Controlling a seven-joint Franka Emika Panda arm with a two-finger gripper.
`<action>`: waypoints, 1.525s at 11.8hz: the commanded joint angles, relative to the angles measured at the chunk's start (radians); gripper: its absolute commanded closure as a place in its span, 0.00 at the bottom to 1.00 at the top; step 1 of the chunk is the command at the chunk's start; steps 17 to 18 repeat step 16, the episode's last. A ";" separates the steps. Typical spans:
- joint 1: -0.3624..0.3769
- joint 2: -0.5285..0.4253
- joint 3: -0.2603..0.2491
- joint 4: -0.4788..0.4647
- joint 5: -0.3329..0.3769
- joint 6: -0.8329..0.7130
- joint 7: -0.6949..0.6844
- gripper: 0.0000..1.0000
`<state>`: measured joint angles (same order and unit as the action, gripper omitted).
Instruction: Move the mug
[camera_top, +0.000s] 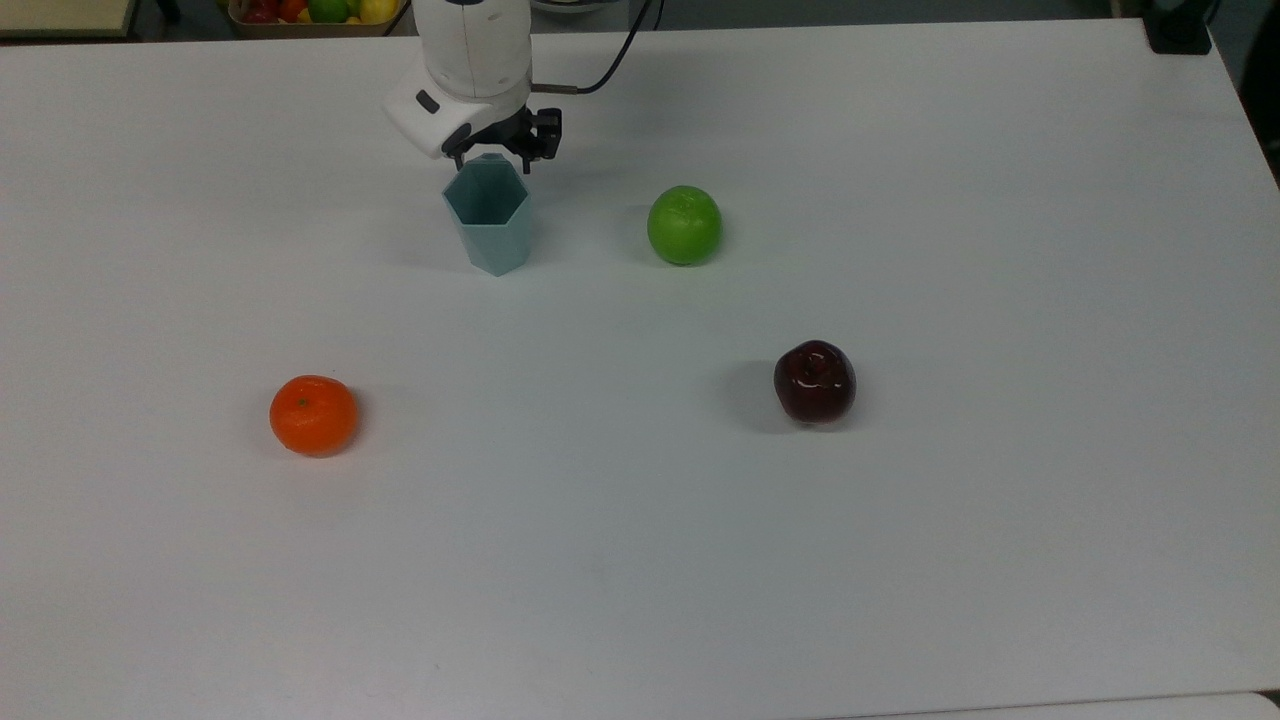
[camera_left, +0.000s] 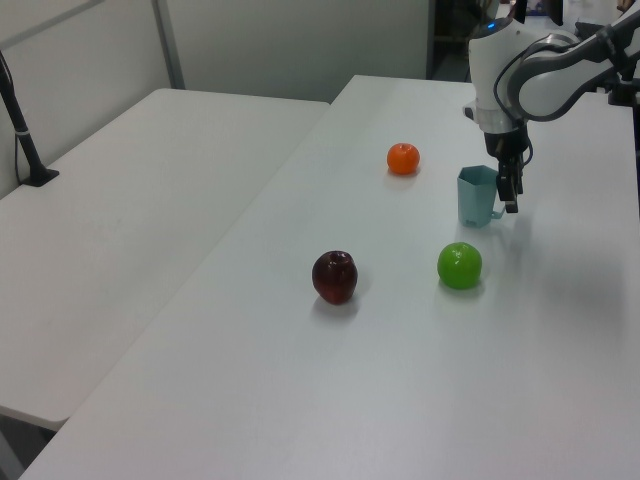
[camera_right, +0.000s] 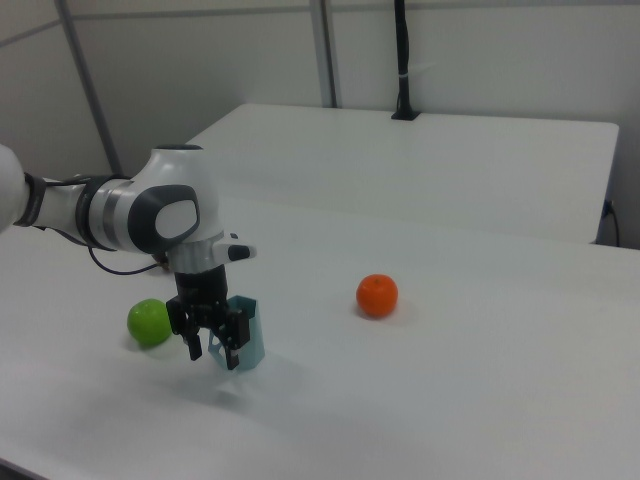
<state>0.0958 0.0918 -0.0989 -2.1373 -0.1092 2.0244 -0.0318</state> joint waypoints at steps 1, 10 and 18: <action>0.007 -0.035 0.002 -0.001 -0.020 0.019 0.026 0.07; -0.045 -0.020 -0.018 0.413 -0.004 -0.271 0.027 0.00; -0.048 -0.029 -0.061 0.473 0.020 -0.273 0.027 0.00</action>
